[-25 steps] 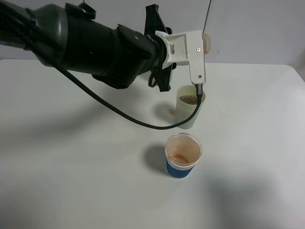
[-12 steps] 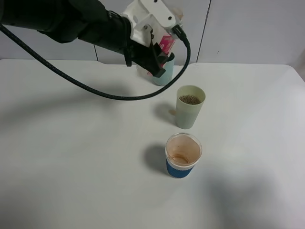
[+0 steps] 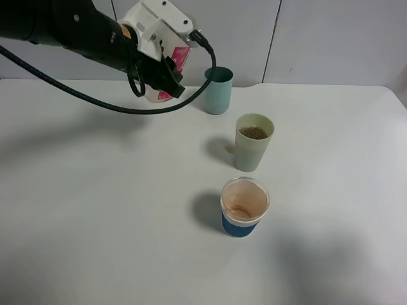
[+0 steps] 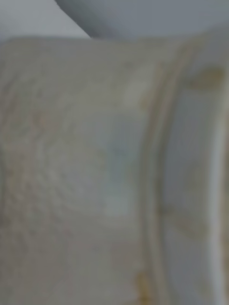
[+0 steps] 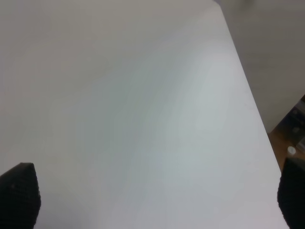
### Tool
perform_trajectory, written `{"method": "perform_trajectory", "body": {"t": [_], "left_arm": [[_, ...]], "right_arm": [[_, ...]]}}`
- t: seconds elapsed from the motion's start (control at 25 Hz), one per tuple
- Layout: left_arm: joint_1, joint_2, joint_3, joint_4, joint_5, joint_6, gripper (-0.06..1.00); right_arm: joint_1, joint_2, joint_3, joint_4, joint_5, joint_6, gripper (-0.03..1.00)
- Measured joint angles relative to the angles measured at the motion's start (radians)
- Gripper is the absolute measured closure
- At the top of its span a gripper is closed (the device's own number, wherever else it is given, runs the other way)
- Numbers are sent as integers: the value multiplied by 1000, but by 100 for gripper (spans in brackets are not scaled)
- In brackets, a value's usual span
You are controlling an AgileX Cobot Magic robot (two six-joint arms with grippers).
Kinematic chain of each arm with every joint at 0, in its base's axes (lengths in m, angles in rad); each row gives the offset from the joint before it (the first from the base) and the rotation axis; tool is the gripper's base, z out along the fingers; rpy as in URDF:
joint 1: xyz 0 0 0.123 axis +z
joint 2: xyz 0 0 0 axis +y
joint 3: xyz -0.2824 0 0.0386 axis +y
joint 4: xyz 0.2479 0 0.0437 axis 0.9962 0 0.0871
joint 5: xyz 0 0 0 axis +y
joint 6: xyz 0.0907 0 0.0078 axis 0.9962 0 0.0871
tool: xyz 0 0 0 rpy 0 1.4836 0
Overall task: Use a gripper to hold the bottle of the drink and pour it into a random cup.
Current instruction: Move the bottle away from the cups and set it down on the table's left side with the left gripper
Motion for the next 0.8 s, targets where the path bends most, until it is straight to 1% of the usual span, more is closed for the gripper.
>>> {"method": "perform_trajectory", "body": {"t": [0.24, 0.28, 0.36, 0.44, 0.56, 0.68, 0.8], "left_arm": [[43, 0, 132, 201, -198, -313, 62], [56, 0, 155, 226, -231, -361, 62], [84, -1, 200, 249, -304, -425, 62], [119, -1, 257, 256, -394, -463, 62], [171, -1, 336, 259, -509, -490, 62], [208, -1, 390, 269, -578, -504, 62], [231, -1, 428, 320, -641, -542, 62]], "right_arm": [[0, 0, 0, 0, 0, 0, -2], [0, 0, 0, 0, 0, 0, -2], [0, 0, 0, 0, 0, 0, -2], [0, 0, 0, 0, 0, 0, -2], [0, 0, 0, 0, 0, 0, -2], [0, 0, 0, 0, 0, 0, -2], [0, 0, 0, 0, 0, 0, -2]]}}
